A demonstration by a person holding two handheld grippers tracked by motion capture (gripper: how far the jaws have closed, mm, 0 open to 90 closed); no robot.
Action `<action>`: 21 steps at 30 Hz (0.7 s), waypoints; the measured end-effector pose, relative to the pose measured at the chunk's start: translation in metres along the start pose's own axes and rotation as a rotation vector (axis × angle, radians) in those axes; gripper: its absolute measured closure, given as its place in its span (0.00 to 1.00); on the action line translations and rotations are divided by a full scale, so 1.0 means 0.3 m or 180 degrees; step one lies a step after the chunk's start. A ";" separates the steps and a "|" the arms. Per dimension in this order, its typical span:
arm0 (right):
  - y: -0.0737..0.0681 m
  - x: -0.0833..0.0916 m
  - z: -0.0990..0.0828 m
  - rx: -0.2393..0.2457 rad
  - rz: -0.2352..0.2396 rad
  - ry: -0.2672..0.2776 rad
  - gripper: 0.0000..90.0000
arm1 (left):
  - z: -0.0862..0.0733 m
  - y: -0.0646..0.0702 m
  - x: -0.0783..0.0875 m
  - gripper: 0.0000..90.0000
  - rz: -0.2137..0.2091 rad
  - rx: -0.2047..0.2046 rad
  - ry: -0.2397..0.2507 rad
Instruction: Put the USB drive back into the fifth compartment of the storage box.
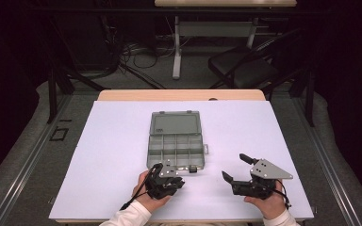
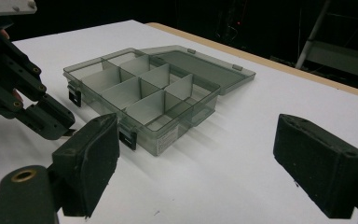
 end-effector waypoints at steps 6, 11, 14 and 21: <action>0.000 -0.001 0.000 0.0002 0.0003 -0.0002 0.16 | 0.003 -0.007 0.014 0.88 -0.0023 0.0083 0.0044; 0.000 -0.002 -0.001 0.0000 0.0006 -0.0010 0.16 | 0.005 -0.013 0.025 0.88 -0.0041 0.0136 0.0077; -0.001 -0.002 -0.001 0.0000 0.0008 -0.0009 0.16 | 0.006 -0.017 0.033 0.88 -0.0043 0.0140 0.0098; -0.002 -0.003 -0.002 0.0000 0.0017 -0.0015 0.16 | 0.009 -0.030 0.057 0.88 -0.0036 0.0185 0.0141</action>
Point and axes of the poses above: each handheld gripper's, and its own axes: x roughly backward along the jaws, z roughly out of its top, y roughly to its right, the point moved 4 cm from there along -x, roughly forward along the jaws, and after that the axes turned 4 degrees about -y, right-handed, at the moved point
